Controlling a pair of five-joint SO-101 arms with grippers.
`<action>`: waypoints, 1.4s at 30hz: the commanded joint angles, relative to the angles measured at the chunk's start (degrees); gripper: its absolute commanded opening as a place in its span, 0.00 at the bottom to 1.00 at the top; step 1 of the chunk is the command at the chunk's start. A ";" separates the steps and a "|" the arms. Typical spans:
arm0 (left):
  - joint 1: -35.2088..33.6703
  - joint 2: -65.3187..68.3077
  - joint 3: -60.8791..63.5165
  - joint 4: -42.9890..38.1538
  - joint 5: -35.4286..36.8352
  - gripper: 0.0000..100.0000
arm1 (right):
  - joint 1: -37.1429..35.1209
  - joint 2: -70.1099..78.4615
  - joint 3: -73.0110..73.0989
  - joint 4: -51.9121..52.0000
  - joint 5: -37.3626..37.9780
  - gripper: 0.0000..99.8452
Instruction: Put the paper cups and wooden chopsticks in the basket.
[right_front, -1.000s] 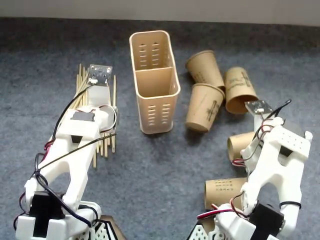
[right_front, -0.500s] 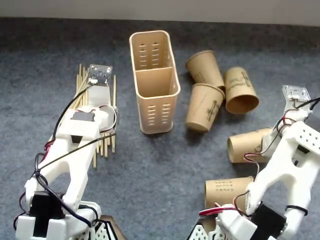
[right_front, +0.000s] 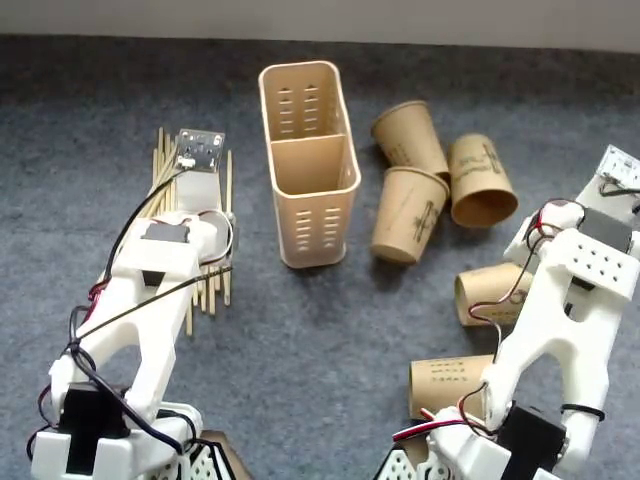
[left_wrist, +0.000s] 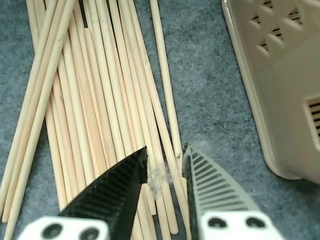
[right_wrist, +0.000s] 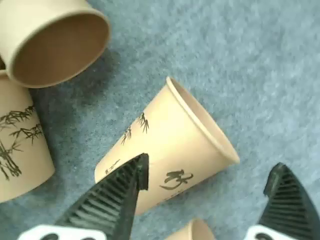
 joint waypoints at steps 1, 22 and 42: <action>0.84 -1.98 -0.22 -0.62 0.26 0.15 | -0.22 -1.36 -3.74 -3.03 19.43 0.36; 0.84 -1.98 -0.22 -0.70 0.18 0.15 | 0.22 23.96 -3.47 -3.03 24.88 0.08; 0.84 -1.98 -0.31 -0.70 0.18 0.15 | 0.66 -9.01 -3.56 5.14 28.75 0.08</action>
